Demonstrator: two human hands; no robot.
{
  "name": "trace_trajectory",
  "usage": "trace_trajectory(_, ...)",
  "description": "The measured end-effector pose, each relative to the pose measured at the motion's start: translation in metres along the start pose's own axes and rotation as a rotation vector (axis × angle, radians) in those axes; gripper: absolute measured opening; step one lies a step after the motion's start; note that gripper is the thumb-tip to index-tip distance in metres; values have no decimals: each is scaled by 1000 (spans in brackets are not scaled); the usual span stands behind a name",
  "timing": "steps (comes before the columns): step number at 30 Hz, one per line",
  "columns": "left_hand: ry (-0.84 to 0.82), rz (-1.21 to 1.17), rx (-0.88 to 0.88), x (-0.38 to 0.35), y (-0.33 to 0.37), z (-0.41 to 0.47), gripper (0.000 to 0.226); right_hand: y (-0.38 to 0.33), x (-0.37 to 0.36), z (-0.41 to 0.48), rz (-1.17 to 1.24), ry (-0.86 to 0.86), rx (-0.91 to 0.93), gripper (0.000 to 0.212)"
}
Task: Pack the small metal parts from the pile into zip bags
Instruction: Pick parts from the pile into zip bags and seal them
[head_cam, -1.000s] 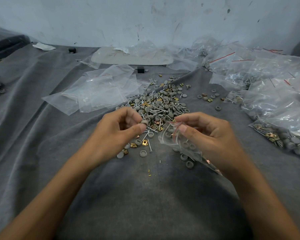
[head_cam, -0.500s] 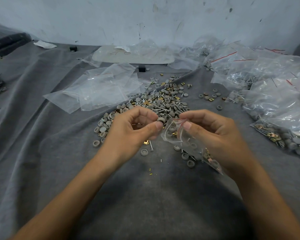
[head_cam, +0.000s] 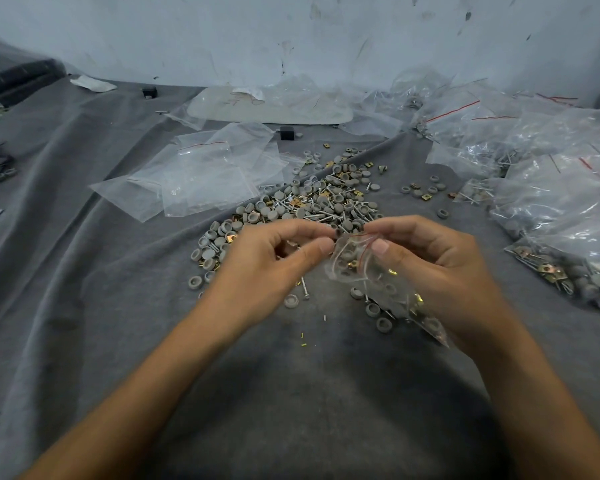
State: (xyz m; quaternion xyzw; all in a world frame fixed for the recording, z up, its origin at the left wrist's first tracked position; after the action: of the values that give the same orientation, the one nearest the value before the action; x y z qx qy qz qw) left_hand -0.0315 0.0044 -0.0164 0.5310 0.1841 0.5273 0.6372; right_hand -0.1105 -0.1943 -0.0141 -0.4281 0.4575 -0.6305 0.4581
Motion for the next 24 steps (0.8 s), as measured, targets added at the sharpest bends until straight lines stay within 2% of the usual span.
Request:
trace_trajectory(2, 53, 78, 13, 21, -2, 4, 10, -1, 1, 0, -4, 10, 3, 21)
trace_trajectory(4, 46, 271, 48, 41, -7, 6, 10, 0, 1, 0, -2, 4, -3, 20)
trace_trajectory(7, -113, 600, 130, 53, -14, 3, 6, -1, 0, 0, 2, -4, -12, 21)
trace_trajectory(10, -251, 745, 121, 41, -16, -4, 15, -1, 1, 0, 1, -8, -14, 21)
trace_trajectory(14, -254, 905, 51, 24, -23, -10, 22, 1, 0, 0, -13, -7, -10, 22)
trace_trajectory(20, -163, 824, 15, 26, -25, -8, 13, -1, 2, 0, -21, 1, 7, 21)
trace_trajectory(24, -16, 367, -3, 19, -12, -9, 7, -1, -1, -1, -44, -32, -26, 18)
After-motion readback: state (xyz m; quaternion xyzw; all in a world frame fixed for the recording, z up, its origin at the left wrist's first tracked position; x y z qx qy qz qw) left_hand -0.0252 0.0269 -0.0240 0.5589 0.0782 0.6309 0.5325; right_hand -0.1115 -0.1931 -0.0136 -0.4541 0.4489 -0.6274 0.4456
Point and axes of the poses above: each hand's wrist, its own z-axis towards the middle knuckle, its own x-axis out of the back of the hand, y = z × x, the point moved 2 cm from there along z, towards the middle knuckle, and after that the axes turned 4 degrees about -x, right-handed, at the moved point
